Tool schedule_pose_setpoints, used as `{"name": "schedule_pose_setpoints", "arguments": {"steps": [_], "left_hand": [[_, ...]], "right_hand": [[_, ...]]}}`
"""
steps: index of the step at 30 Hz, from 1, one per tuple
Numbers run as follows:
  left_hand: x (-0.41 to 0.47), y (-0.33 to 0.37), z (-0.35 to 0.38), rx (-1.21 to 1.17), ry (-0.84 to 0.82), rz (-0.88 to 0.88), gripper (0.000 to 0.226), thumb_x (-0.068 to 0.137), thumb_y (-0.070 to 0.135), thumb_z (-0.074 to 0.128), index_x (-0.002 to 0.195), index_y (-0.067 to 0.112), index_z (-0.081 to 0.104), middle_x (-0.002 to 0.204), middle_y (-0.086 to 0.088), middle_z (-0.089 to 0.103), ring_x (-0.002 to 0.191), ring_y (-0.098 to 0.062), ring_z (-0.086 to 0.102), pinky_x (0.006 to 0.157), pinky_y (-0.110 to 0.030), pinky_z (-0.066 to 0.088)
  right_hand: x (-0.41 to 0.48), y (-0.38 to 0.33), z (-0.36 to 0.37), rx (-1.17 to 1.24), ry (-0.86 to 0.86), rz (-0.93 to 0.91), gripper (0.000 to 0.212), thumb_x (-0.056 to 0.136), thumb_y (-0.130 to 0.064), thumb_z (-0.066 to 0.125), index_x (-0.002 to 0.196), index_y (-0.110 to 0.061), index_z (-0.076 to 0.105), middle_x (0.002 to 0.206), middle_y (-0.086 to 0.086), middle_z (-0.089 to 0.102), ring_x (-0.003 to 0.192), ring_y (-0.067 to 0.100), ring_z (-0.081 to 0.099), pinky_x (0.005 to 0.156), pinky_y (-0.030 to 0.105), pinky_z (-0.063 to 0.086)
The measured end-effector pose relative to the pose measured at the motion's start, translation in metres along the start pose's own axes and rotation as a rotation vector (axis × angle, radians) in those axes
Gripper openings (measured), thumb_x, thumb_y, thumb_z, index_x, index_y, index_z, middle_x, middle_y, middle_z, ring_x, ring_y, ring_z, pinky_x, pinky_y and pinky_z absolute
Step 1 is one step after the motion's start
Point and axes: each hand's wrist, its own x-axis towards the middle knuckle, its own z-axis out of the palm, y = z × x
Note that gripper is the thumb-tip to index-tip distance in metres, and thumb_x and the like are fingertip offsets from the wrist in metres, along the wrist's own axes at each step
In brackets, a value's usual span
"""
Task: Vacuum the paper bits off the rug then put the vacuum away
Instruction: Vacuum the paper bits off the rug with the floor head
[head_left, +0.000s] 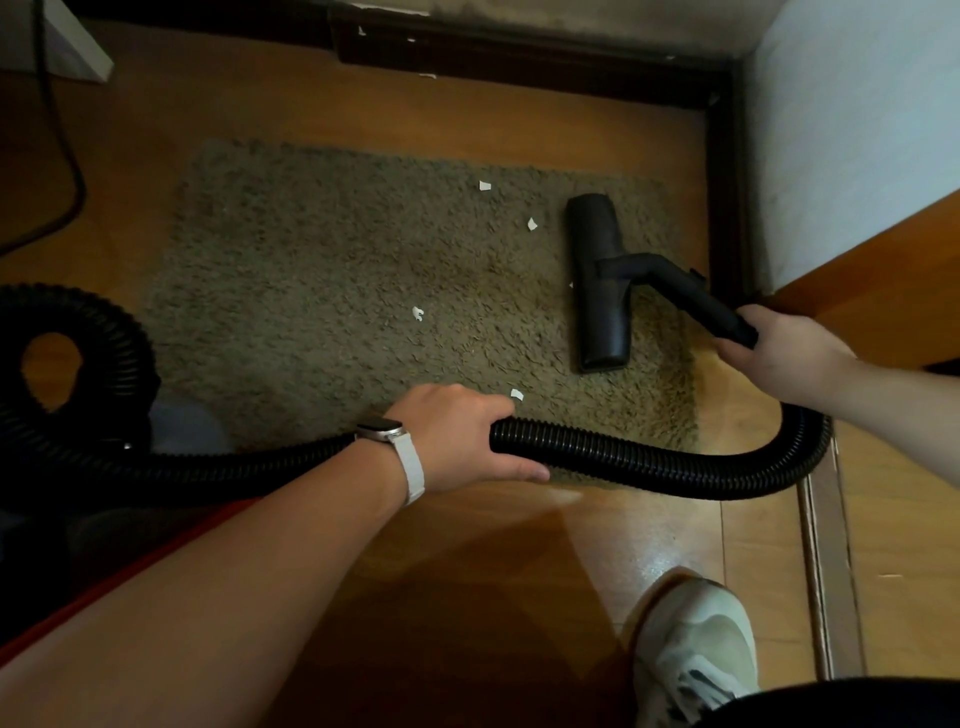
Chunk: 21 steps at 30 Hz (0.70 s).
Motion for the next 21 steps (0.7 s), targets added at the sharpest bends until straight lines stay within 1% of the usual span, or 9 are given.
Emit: {"name": "schedule_pose_setpoints", "arguments": {"steps": [2,5,9,14,17,19,21], "left_hand": [[0.0,-0.001,0.001,0.001,0.002,-0.003,0.062,0.071,0.091,0.039,0.09,0.034,0.055,0.073,0.014,0.056,0.07,-0.007,0.056,0.066,-0.028,0.048],[0.0,-0.002,0.001,0.005,0.011,-0.003,0.063,0.071,0.092,0.039,0.09,0.034,0.055,0.074,0.014,0.058,0.071,-0.007,0.058,0.069,-0.029,0.051],[-0.003,-0.006,0.0,0.015,0.028,-0.014,0.064,0.071,0.091,0.039,0.092,0.033,0.056,0.075,0.014,0.058,0.072,-0.008,0.058,0.065,-0.027,0.047],[-0.005,-0.007,0.001,0.012,0.025,-0.039,0.065,0.07,0.092,0.039,0.093,0.033,0.057,0.074,0.014,0.057,0.072,-0.008,0.058,0.066,-0.028,0.048],[-0.005,-0.006,0.003,0.013,0.011,-0.041,0.064,0.07,0.092,0.039,0.092,0.034,0.055,0.075,0.014,0.057,0.073,-0.009,0.058,0.07,-0.029,0.05],[-0.005,-0.007,0.002,0.019,-0.002,-0.042,0.063,0.071,0.091,0.038,0.091,0.034,0.054,0.075,0.014,0.057,0.074,-0.01,0.058,0.072,-0.03,0.051],[-0.005,-0.007,0.002,0.012,-0.007,-0.043,0.06,0.071,0.091,0.04,0.088,0.034,0.051,0.073,0.015,0.055,0.073,-0.01,0.057,0.071,-0.029,0.049]], "right_hand": [[-0.002,-0.001,0.002,0.022,0.031,-0.007,0.029,0.097,-0.043,0.056,0.114,-0.019,0.055,0.077,0.004,0.06,0.066,0.018,0.058,0.054,0.033,0.049],[-0.001,-0.005,0.005,0.056,0.065,-0.034,0.028,0.097,-0.045,0.056,0.11,-0.02,0.055,0.076,0.003,0.061,0.064,0.018,0.059,0.053,0.032,0.049],[0.006,-0.015,0.004,0.093,0.061,-0.055,0.022,0.098,-0.044,0.055,0.11,-0.025,0.051,0.077,0.001,0.06,0.066,0.014,0.058,0.05,0.028,0.042],[0.013,-0.012,0.007,0.087,-0.037,0.042,0.029,0.099,-0.045,0.053,0.108,-0.019,0.053,0.081,0.006,0.061,0.069,0.019,0.06,0.056,0.032,0.047],[0.011,-0.005,0.016,0.113,-0.09,0.071,0.029,0.098,-0.045,0.053,0.106,-0.017,0.05,0.08,0.01,0.062,0.067,0.024,0.063,0.051,0.031,0.045],[0.012,-0.003,0.021,0.127,-0.121,0.081,0.029,0.098,-0.046,0.053,0.105,-0.018,0.048,0.081,0.011,0.063,0.067,0.026,0.064,0.052,0.033,0.046],[0.014,-0.004,0.022,0.124,-0.125,0.076,0.029,0.099,-0.046,0.052,0.105,-0.018,0.048,0.081,0.011,0.063,0.067,0.026,0.064,0.054,0.036,0.049]]}}
